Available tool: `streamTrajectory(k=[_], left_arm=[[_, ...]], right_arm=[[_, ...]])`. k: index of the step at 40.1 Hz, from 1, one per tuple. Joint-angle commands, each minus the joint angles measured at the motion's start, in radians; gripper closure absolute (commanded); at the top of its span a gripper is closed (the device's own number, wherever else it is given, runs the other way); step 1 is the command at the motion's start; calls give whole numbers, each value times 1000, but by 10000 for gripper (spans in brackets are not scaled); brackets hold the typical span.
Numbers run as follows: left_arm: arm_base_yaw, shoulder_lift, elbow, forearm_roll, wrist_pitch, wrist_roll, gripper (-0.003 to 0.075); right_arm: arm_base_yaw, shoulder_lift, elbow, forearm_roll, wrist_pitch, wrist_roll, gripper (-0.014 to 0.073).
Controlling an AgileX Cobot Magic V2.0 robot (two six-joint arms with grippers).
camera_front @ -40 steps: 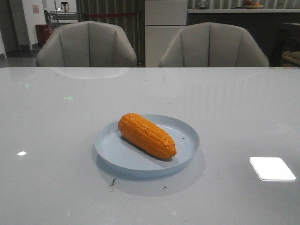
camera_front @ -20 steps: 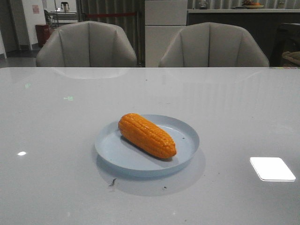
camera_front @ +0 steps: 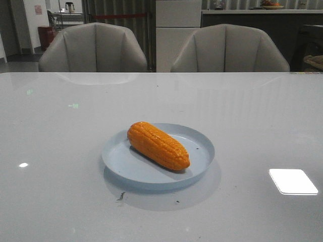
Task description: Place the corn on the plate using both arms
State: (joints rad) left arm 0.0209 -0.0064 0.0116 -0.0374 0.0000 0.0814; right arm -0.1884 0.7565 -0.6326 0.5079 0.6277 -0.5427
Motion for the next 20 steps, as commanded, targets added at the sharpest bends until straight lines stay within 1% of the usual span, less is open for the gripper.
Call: streamTrajectory(k=[1, 6, 11, 14, 17, 20], left_arm=[[1, -12, 36, -9, -89, -10, 627], [1, -12, 36, -9, -89, -10, 627], [1, -12, 36, -9, -90, -10, 627], [1, -12, 36, -9, -90, -10, 627], [1, -12, 36, -9, -90, -10, 627], [1, -12, 36, -9, -90, -10, 627]], right_arm=[[-6, -5, -27, 23, -52, 2, 3], [-6, -5, -27, 23, -60, 2, 3], [0, -5, -27, 13, -118, 2, 4], [18, -7, -27, 13, -117, 2, 33], [42, -12, -27, 9, -104, 2, 122], [69, -25, -27, -17, -92, 2, 243]])
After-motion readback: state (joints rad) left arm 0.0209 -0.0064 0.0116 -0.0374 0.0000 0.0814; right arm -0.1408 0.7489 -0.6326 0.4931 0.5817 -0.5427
